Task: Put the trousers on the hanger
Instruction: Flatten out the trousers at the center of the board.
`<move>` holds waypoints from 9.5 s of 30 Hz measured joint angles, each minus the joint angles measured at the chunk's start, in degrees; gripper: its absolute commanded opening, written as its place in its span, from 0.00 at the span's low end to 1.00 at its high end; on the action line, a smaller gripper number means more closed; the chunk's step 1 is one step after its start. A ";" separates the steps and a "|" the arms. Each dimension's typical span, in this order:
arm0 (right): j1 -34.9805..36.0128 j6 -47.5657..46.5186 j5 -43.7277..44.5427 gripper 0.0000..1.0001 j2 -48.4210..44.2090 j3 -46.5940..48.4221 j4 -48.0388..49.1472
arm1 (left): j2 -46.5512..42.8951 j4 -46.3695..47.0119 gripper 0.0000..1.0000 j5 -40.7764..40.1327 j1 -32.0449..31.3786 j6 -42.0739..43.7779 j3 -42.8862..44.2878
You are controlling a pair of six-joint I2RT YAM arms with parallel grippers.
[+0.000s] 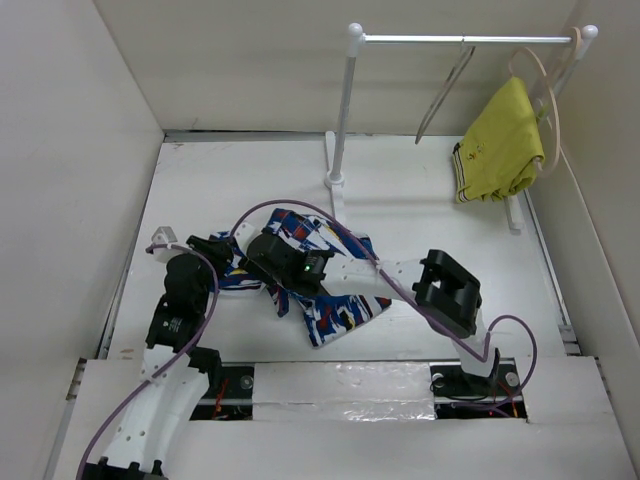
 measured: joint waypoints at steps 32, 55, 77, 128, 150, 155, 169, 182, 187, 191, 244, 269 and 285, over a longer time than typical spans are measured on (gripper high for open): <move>-0.81 2.43 4.70 0.00 -11.02 -10.82 2.89 | 7.85 6.91 0.53 7.76 0.02 0.90 -5.40; -42.23 38.18 11.10 0.00 -95.10 -57.66 -19.76 | 21.03 22.23 0.56 23.89 -0.96 5.55 -6.32; -42.84 30.08 8.76 0.00 -98.25 -37.55 -30.95 | 8.70 2.71 0.61 1.75 -4.35 2.16 -4.11; -24.28 34.10 -12.68 0.59 -58.42 -57.64 -16.35 | 15.85 3.41 0.00 -13.55 -6.12 -9.22 5.90; -38.56 23.21 9.16 0.00 -51.36 -41.53 -9.14 | 24.11 14.16 0.00 -25.68 -6.16 -7.69 18.84; -47.04 16.72 7.69 0.01 -37.66 -36.59 6.08 | 35.52 16.33 0.00 -30.45 -6.51 -5.75 24.70; -50.64 13.27 3.32 0.44 -19.56 -24.13 16.90 | 48.83 17.62 0.26 -34.03 -4.42 -2.12 29.18; -29.03 18.51 -8.92 0.00 -47.58 -50.80 20.06 | 46.84 14.16 0.22 -30.64 -5.05 -4.24 21.70; -26.60 18.47 -11.37 0.00 -50.21 -52.50 20.61 | 51.30 10.12 0.33 -28.85 -2.49 -5.46 19.06; -26.62 18.47 -12.70 0.06 -50.34 -53.81 21.97 | 61.88 6.62 0.34 -26.56 0.42 -4.52 25.64; -26.58 18.47 -15.54 0.17 -59.08 -57.57 23.08 | 80.48 -14.82 0.15 -37.18 7.39 18.73 74.86; -23.58 16.94 -16.24 0.00 -53.18 -57.53 23.08 | 48.85 -2.14 0.20 -13.27 -13.68 6.40 24.26; -22.95 16.33 -16.98 0.01 -49.83 -56.63 23.15 | 39.85 2.97 0.47 -7.02 -14.47 -0.70 2.73</move>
